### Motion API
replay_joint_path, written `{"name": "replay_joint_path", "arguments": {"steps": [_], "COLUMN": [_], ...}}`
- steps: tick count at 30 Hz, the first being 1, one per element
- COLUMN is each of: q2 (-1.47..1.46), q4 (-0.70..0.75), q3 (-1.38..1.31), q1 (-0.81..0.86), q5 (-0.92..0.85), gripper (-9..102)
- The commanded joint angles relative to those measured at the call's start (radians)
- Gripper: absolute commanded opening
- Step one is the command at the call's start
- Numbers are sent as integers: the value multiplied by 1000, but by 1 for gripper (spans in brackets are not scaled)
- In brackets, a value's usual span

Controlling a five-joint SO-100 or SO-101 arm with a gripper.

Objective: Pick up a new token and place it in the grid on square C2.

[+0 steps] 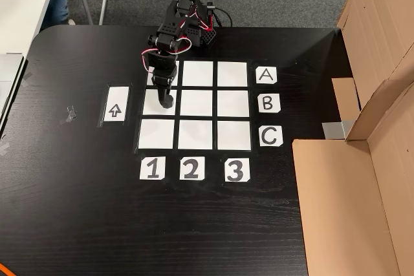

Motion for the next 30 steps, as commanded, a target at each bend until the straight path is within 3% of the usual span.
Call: {"name": "replay_joint_path", "arguments": {"steps": [1,30], "q2": [-14,-380], "q4": [-25,-38], "q3": [-63,-431], "q1": [-37,-204], "q5": [21,92], "gripper": [-1,-1]}}
